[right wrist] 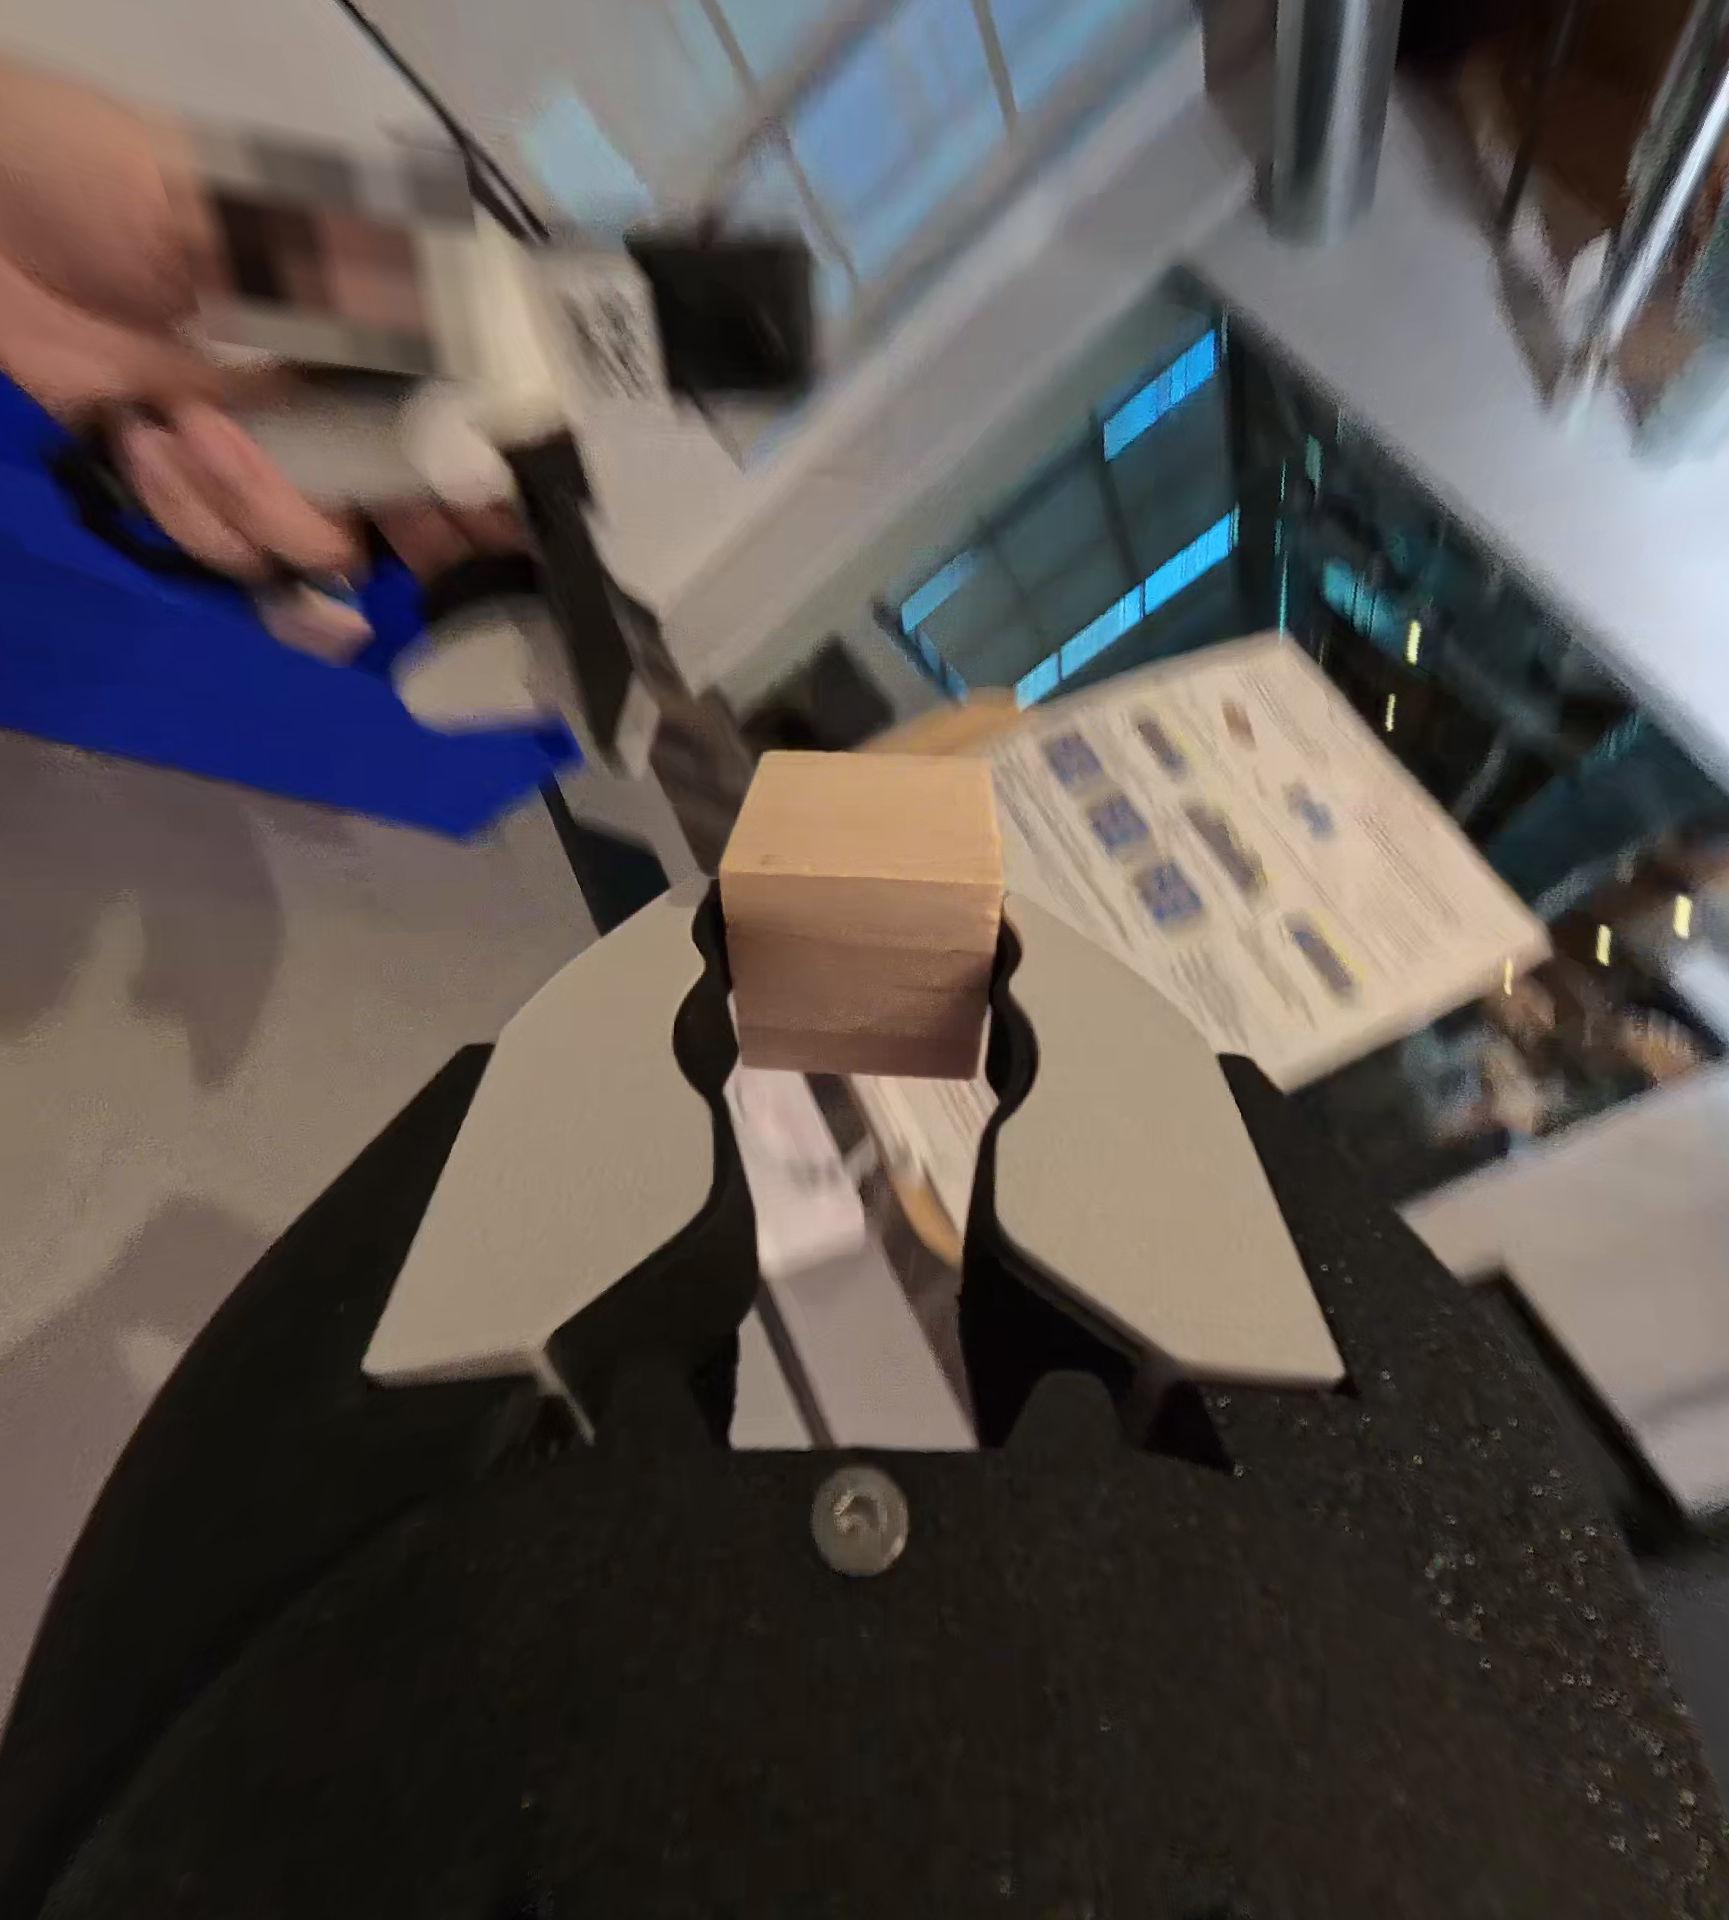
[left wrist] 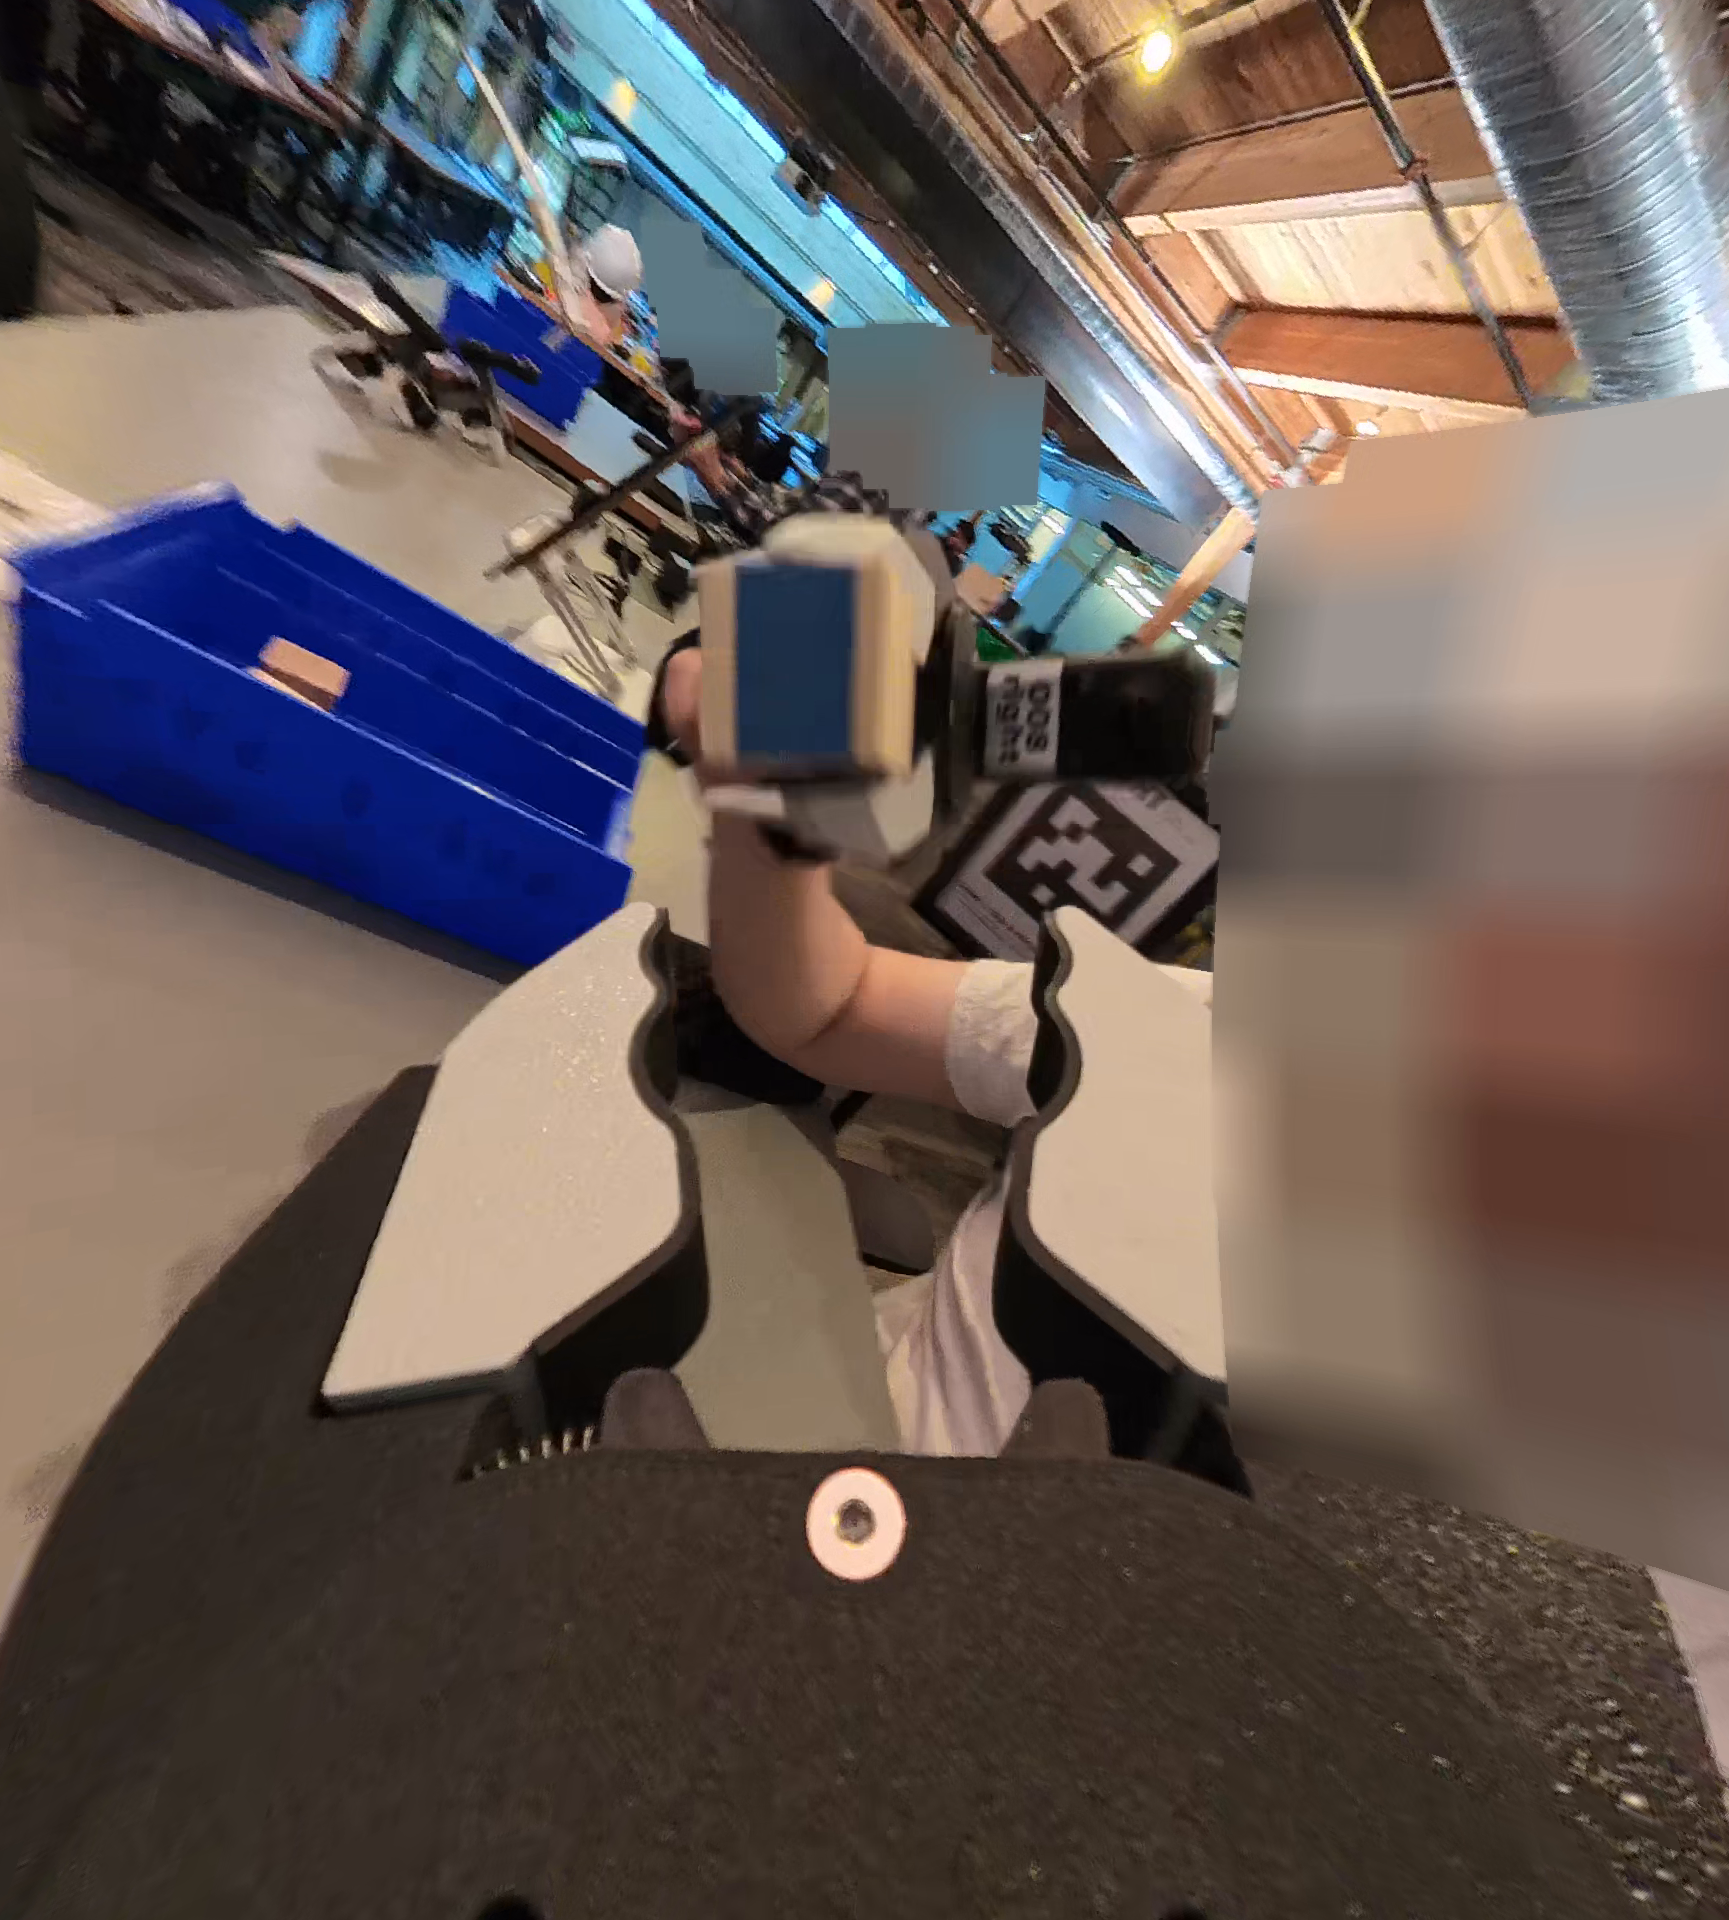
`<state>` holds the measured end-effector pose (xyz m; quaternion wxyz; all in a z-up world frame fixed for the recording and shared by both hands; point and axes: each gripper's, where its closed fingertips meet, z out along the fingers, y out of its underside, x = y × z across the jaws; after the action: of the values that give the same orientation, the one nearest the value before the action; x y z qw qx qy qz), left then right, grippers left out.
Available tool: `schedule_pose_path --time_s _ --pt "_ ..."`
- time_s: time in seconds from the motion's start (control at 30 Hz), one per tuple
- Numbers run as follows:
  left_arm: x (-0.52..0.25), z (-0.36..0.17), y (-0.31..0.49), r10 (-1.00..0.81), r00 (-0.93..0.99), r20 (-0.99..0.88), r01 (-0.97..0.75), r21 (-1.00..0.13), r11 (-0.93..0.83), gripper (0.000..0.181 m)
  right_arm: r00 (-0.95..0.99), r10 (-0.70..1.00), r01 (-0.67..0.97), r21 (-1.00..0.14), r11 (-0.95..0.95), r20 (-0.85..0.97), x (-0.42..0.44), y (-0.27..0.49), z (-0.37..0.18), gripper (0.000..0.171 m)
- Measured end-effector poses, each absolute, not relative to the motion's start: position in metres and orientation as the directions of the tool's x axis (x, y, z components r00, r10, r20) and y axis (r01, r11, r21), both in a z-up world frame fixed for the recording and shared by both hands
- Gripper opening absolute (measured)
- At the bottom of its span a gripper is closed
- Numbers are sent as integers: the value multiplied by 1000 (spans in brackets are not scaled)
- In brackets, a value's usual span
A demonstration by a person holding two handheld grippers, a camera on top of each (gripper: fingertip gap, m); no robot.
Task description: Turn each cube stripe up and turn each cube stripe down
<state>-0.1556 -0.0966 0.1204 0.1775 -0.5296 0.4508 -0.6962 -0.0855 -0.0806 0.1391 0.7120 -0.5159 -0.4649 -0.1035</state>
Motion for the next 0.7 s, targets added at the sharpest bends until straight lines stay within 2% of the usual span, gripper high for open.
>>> schedule_pose_path --time_s 0.03,0.1,0.17,0.23,0.3,0.37,0.47,0.53,0.7 --pt "-163 127 -90 -773 -340 536 -194 -844 -500 66 588 361 659 -688 305 724 -53 -74 142 46" --pt "-179 136 -77 -869 -238 433 -139 -901 -411 62 730 398 625 -779 -58 556 26 -68 129 45" --pt "-194 139 -64 -934 -110 339 -124 -937 -326 58 877 309 470 -789 -396 368 108 -70 96 46" --pt "-207 138 -50 -960 18 279 -128 -952 -279 54 957 208 291 -676 -677 204 171 -80 43 46" --pt "-217 138 -41 -960 82 267 -129 -953 -276 53 989 90 137 -514 -847 115 218 -90 -7 46" --pt "-222 141 -40 -952 87 295 -108 -947 -303 52 1000 -1 8 -362 -932 24 243 -100 -50 46" --pt "-224 145 -42 -945 59 321 -89 -942 -325 49 996 -64 -74 -192 -979 -58 258 -109 -96 46" --pt "-223 144 -42 -947 64 314 -96 -943 -319 49 994 -74 -86 -149 -985 -81 260 -109 -111 46" --pt "-219 140 -42 -948 64 311 -116 -941 -317 48 993 -70 -83 -129 -988 -97 256 -102 -124 46"
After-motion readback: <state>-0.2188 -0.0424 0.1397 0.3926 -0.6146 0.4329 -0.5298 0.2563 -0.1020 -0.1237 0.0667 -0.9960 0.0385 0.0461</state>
